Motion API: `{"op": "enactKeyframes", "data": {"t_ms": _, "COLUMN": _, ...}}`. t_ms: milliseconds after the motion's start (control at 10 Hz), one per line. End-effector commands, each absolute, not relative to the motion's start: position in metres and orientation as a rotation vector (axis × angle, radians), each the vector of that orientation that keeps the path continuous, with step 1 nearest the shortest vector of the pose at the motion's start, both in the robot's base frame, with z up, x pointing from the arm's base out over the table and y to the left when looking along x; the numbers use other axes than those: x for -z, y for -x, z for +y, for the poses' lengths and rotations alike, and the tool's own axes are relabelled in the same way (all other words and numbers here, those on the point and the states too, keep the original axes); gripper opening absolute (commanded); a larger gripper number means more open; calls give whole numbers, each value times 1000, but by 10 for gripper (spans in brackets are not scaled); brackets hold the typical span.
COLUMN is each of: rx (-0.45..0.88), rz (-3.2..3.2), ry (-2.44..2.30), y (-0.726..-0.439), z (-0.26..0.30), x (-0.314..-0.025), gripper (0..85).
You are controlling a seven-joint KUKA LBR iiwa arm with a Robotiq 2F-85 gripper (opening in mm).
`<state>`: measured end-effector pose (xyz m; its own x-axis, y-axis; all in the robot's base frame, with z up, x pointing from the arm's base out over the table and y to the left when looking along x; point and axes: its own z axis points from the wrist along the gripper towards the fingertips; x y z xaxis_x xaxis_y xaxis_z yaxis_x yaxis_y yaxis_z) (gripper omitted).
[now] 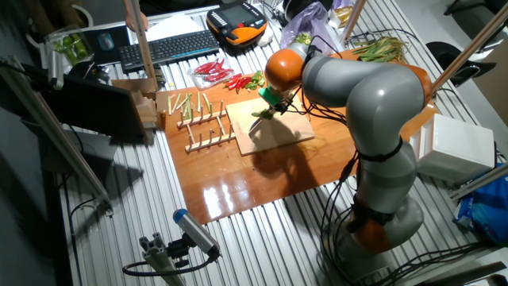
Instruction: Chop the chili peppers
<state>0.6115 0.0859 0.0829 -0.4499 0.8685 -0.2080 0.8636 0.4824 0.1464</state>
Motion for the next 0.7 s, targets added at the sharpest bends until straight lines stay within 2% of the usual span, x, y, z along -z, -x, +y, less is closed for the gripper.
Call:
{"op": "enactKeyframes", "data": {"t_ms": 0, "rx": -32, "rz": 2473, "ry": -1482, "y": -611, "z": 86, "x": -81, "gripper": 0}}
{"op": "enactKeyframes", "data": {"t_ms": 600, "rx": 11, "rz": 2561, "ry": -1448, "y": -607, "z": 83, "x": -105, "gripper": 0}}
